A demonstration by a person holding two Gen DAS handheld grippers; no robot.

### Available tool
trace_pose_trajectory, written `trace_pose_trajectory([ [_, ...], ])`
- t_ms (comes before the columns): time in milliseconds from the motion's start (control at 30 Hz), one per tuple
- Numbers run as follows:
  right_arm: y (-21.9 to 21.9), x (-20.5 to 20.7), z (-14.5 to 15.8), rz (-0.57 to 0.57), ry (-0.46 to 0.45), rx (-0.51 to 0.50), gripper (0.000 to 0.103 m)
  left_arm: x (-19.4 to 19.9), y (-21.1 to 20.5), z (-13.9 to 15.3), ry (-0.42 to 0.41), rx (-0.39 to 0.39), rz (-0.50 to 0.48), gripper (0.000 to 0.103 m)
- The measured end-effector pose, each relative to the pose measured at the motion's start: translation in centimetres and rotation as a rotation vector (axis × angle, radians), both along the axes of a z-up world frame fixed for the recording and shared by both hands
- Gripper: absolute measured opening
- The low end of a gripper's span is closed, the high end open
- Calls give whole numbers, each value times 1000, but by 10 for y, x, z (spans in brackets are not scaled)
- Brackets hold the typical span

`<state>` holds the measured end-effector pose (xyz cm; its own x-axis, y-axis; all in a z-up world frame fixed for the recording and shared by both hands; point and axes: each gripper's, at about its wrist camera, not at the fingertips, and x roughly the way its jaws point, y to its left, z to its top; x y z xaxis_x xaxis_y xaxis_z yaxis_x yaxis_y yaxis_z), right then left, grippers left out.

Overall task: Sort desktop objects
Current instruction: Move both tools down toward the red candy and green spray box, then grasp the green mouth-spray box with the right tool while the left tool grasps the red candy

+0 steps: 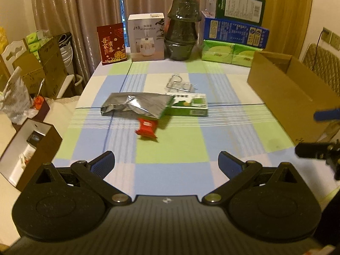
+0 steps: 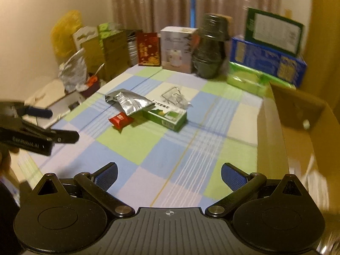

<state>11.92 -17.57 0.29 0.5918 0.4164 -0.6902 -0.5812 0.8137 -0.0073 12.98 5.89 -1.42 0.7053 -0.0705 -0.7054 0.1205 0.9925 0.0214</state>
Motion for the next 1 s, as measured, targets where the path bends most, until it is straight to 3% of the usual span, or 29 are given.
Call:
trace_pose_trajectory([
  [367, 42, 78, -37, 219, -35, -130, 99, 70, 23, -44, 49, 61, -46, 101],
  [433, 51, 94, -49, 263, -8, -154, 87, 82, 21, -54, 51, 73, -60, 101],
  [567, 64, 123, -72, 306, -2, -211, 79, 103, 18, -76, 51, 106, -70, 100],
  [800, 86, 171, -99, 383, -25, -260, 79, 136, 21, -99, 73, 93, -100, 88],
  [900, 96, 187, -108, 417, -34, -284, 79, 146, 20, -107, 77, 103, -117, 87],
  [1000, 107, 201, -116, 451, -41, -316, 79, 154, 23, -114, 91, 105, -119, 72],
])
